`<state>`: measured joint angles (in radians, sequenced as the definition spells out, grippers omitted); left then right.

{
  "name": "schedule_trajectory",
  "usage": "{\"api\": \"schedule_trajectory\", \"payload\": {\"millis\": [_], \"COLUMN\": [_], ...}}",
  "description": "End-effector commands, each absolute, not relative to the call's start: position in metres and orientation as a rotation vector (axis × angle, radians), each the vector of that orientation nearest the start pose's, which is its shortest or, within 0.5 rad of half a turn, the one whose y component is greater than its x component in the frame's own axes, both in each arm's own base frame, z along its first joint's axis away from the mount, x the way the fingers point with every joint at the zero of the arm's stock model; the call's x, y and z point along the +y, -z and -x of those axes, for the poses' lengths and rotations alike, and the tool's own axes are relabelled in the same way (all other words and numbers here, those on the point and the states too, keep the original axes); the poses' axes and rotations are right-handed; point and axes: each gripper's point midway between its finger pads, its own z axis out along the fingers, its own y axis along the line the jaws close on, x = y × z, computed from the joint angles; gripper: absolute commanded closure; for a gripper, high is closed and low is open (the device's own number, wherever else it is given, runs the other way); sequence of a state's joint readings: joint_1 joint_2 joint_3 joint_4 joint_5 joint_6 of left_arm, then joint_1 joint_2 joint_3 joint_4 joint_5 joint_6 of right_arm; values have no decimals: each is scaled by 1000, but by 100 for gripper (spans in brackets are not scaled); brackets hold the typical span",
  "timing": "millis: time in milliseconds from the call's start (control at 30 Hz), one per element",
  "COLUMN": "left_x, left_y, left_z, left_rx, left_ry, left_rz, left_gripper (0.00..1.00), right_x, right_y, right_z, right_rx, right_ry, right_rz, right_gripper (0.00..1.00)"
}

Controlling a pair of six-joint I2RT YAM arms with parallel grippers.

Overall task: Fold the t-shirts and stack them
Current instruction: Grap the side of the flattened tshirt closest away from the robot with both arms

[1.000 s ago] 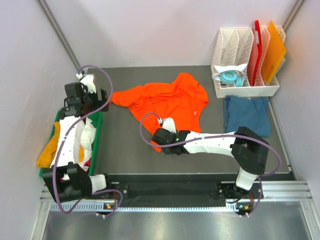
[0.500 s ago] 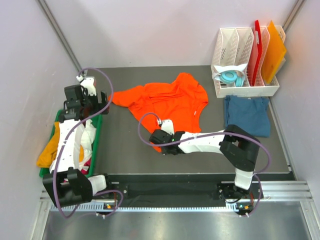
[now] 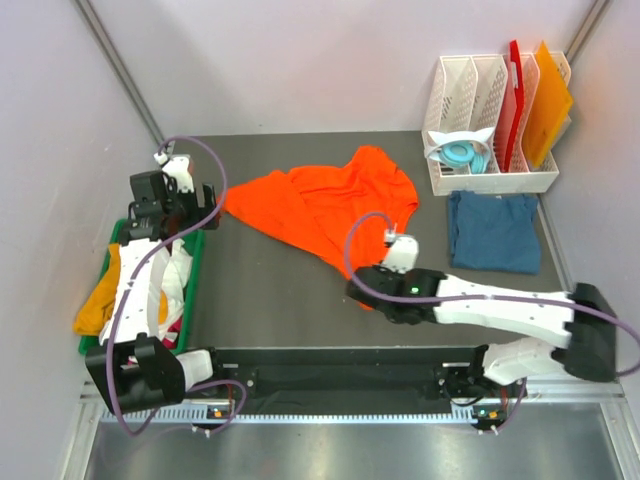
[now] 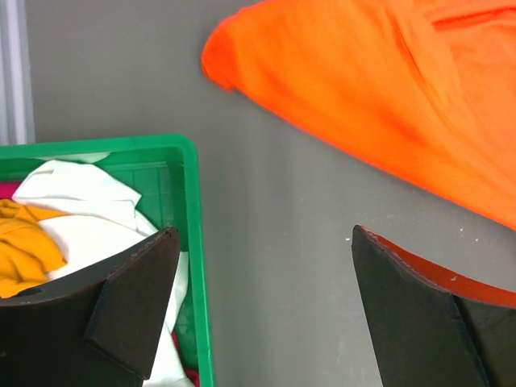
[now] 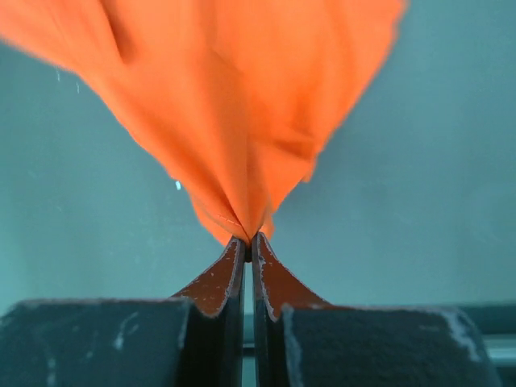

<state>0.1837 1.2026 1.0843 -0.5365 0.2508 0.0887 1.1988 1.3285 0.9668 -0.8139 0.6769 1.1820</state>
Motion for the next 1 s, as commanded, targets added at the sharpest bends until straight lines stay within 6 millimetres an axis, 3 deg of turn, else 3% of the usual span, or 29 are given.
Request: {"api": "schedule_trajectory", "payload": {"millis": [0,133,267,400,467,533,567,633,667,700,733,767,833,867,900,933,967], "left_x": [16,8,-6,-34,-53,-78,-85,-107,-114,-124,-128,-131,-134,-134,-134,-133,-133], "left_y": [-211,-201,-187,-181,-166,-168,-151,-157,-143,-153,-151,-136,-141,-126,-131,-117,-119], "left_z": [-358,-363,-376,-399,-412,-424,-431,-448,-455,-467,-474,-480,-497,-501,-509,-512,-518], "left_rx": [2172,2191,2222,2230,2251,2244,2284,2264,2298,2268,2268,2297,2278,2307,2297,2328,2322], "left_ry": [179,207,217,214,216,236,236,249,253,260,258,240,233,226,210,199,192], "left_rz": [-39,-55,-91,-155,-195,-251,-260,-306,-318,-336,-344,-349,-351,-352,-345,-345,-342], "left_gripper": [9,9,9,8,8,7,7,7,8,9,10,10,13,14,16,17,18], "right_x": [163,123,111,110,113,120,124,131,133,135,137,138,141,141,141,140,139], "right_y": [-152,-164,-170,-166,-164,-162,-165,-165,-165,-166,-168,-168,-169,-169,-169,-169,-170], "right_z": [-166,-153,-145,-138,-136,-136,-136,-137,-138,-139,-140,-140,-141,-140,-140,-140,-139], "right_rx": [2254,2239,2253,2277,2287,2295,2293,2295,2294,2291,2290,2290,2291,2292,2290,2292,2291], "right_ry": [-40,28,27,-4,4,17,15,28,35,34,30,26,10,7,4,0,-6], "right_rz": [-390,-504,-519,-524,-511,-464,-449,-418,-403,-396,-395,-392,-387,-390,-397,-398,-402], "right_gripper": [100,100,100,100,100,100,100,100,100,100,100,100,100,100,100,100,100]}}
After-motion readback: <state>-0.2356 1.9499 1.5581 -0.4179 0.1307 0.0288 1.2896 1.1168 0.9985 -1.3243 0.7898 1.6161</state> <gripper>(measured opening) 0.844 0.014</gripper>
